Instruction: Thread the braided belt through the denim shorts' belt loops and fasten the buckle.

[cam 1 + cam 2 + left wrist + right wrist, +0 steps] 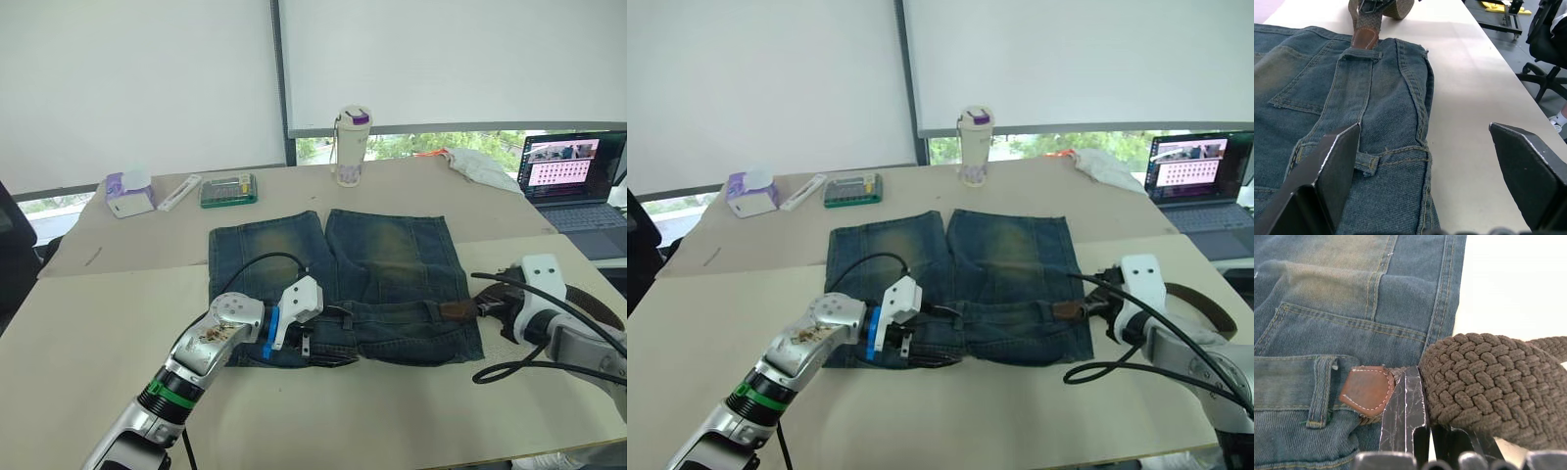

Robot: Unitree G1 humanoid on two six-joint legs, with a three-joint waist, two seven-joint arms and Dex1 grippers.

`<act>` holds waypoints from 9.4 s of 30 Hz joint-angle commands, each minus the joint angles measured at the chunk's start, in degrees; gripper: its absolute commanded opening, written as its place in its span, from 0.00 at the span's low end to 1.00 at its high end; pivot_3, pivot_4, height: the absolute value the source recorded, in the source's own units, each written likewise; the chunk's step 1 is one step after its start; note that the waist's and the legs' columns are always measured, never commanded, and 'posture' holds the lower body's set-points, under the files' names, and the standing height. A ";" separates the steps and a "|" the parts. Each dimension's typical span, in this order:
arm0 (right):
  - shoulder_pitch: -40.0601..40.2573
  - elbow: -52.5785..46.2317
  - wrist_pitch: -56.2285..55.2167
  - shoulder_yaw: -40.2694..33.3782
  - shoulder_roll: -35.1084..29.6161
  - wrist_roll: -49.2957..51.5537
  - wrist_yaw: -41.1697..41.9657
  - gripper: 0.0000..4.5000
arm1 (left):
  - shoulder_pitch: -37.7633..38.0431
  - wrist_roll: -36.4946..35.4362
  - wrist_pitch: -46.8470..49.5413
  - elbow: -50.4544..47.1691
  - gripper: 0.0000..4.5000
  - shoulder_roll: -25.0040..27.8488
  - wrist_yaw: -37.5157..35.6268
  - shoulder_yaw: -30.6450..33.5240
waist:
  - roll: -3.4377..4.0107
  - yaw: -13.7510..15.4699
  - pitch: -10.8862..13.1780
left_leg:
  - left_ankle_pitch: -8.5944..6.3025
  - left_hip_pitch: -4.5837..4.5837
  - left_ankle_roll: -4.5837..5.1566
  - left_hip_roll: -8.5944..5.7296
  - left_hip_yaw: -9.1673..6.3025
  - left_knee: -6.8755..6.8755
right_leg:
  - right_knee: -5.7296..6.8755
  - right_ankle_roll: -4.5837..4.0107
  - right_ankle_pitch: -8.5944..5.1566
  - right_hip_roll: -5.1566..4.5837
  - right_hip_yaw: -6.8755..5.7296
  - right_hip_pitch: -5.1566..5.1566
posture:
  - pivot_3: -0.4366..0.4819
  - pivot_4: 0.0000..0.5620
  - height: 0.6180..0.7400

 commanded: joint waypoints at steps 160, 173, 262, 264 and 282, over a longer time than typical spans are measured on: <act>-2.08 -0.90 -6.05 7.11 9.16 3.66 5.80 0.00 | -0.29 -12.97 18.58 -4.98 0.97 -0.19 7.41 6.20 | -0.09 -0.11 -0.09 | 0.21 -0.21 -0.34 0.02 0.21 -0.02 | 0.66 -0.14 0.05 0.08 0.29 -0.73 | 0.48 0.27 1.00; -9.35 3.82 -2.21 7.72 20.35 2.47 9.72 0.00 | 2.06 -10.24 19.58 -3.81 0.97 -0.82 8.30 5.97 | 0.16 -1.07 -0.25 | 0.14 -0.18 -0.22 0.10 0.19 -0.06 | 0.75 -0.17 0.06 0.20 0.34 -0.83 | 0.48 0.27 1.00; -15.20 -7.32 3.57 28.73 11.44 -22.43 17.07 0.06 | -2.86 -32.62 49.35 4.98 0.00 -17.97 33.83 30.09 | 0.00 -0.43 -0.27 | 0.46 -0.19 -0.82 -0.02 0.07 -0.03 | 0.76 -0.20 0.09 0.10 0.23 -0.85 | 0.48 0.27 1.00; -14.88 -7.04 3.12 27.44 9.07 -24.14 17.82 0.00 | -3.70 -31.94 48.56 5.31 0.00 -19.38 34.30 28.96 | -0.02 0.12 -0.26 | 0.46 -0.20 -0.81 -0.08 0.07 -0.02 | 0.76 -0.19 0.09 0.03 0.21 -0.83 | 0.48 0.27 1.00; -8.13 -4.45 3.97 11.77 6.62 -30.84 14.51 0.00 | 7.33 -39.23 56.11 -2.47 0.00 -8.91 35.64 37.51 | -0.16 0.50 -0.25 | 0.53 -0.25 -0.75 -0.16 0.00 -0.04 | 0.68 -0.11 0.12 -0.13 0.10 -0.77 | 0.48 0.27 1.00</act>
